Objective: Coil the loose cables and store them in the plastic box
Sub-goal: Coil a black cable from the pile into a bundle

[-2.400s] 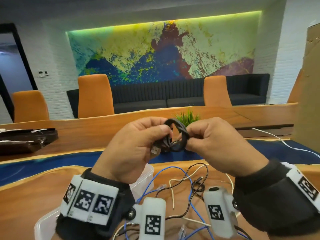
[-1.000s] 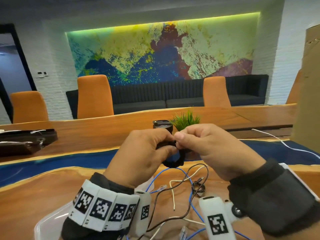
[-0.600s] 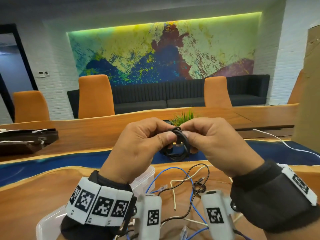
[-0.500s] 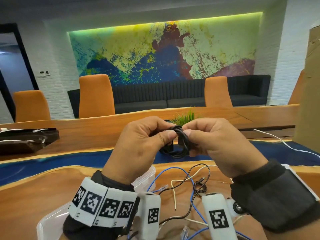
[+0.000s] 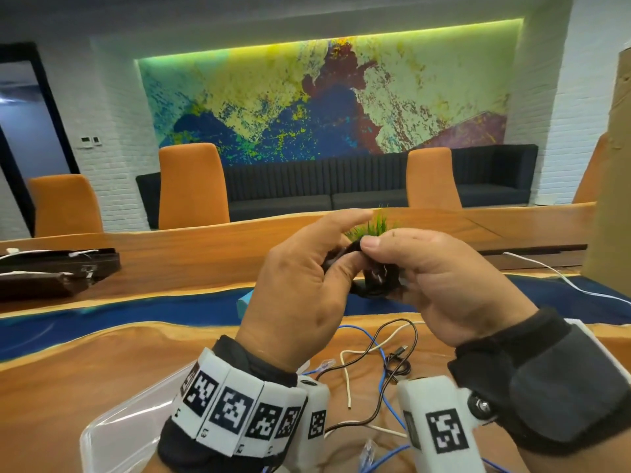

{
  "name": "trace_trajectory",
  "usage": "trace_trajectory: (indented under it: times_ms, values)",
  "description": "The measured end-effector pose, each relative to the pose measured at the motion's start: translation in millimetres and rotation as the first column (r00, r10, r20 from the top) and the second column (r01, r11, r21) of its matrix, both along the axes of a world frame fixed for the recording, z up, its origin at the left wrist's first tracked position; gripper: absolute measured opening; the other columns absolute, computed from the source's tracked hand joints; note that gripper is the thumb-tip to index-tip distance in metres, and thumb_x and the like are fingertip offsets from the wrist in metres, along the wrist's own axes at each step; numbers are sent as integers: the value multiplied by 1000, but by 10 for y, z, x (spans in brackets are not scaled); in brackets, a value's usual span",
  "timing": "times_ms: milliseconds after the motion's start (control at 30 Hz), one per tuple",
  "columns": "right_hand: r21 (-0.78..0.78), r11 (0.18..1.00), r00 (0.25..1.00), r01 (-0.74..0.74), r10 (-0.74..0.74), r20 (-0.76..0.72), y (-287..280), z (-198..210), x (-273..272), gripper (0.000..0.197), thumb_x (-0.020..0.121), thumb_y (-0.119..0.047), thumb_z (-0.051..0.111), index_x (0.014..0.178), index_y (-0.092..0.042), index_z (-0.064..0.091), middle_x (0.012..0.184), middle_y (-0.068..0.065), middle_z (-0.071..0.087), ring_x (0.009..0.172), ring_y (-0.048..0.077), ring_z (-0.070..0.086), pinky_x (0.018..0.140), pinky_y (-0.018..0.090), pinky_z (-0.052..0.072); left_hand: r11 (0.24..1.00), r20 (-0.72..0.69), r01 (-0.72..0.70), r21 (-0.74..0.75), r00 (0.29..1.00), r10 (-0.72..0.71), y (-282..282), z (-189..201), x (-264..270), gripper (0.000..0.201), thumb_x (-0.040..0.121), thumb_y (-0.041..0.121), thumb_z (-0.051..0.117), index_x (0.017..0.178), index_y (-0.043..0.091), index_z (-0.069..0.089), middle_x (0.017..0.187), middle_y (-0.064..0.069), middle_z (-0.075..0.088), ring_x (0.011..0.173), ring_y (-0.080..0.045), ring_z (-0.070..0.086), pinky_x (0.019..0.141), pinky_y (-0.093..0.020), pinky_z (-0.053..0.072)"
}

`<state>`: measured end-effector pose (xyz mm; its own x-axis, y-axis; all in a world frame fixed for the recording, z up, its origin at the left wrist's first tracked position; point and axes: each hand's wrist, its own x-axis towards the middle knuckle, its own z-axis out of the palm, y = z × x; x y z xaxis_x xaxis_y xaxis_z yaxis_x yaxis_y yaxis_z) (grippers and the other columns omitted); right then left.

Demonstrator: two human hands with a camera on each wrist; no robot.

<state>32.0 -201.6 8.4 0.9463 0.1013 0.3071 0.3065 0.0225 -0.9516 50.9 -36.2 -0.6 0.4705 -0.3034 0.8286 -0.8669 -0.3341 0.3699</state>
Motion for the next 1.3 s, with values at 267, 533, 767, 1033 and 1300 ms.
trace_trajectory:
  times_ms: [267,533,767,1033,1300]
  values:
    - [-230,973,995,31,-9,96,-1,13,-48,49,85,-44,66,87,5,70,86,25,65,82,38,60,89,54,49,971,-104,-21,240,993,47,92,80,-15,21,94,17,61,111,26,69,97,12,70,90,-9,65,77,-31,55]
    - [-278,961,972,0,65,227,-119,111,-135,21,79,-20,70,95,-5,72,83,15,71,70,16,66,64,30,55,988,-181,-37,151,981,64,206,63,90,14,100,21,54,102,19,67,81,4,68,76,-11,61,62,-18,48]
    - [-263,933,914,247,-134,384,-88,1,5,16,91,-11,62,91,-25,71,83,0,72,75,15,69,61,28,59,953,-552,189,-238,781,-292,95,-31,120,24,94,28,54,100,10,68,85,-6,68,69,-11,55,58,-24,46]
    - [-315,906,874,283,-108,474,-167,-13,63,25,89,-8,65,100,-30,69,89,-12,71,86,3,67,71,16,53,660,-631,69,-748,234,-740,-136,-68,38,19,86,32,59,91,16,67,81,3,68,77,-8,64,62,-27,36]
    - [-181,965,864,191,-77,498,-149,34,39,17,83,-15,69,97,-5,71,87,11,72,80,18,68,73,27,58,822,-642,169,-544,546,-538,-196,-101,16,23,88,32,62,91,14,76,89,-9,68,87,-28,55,82,-40,42]
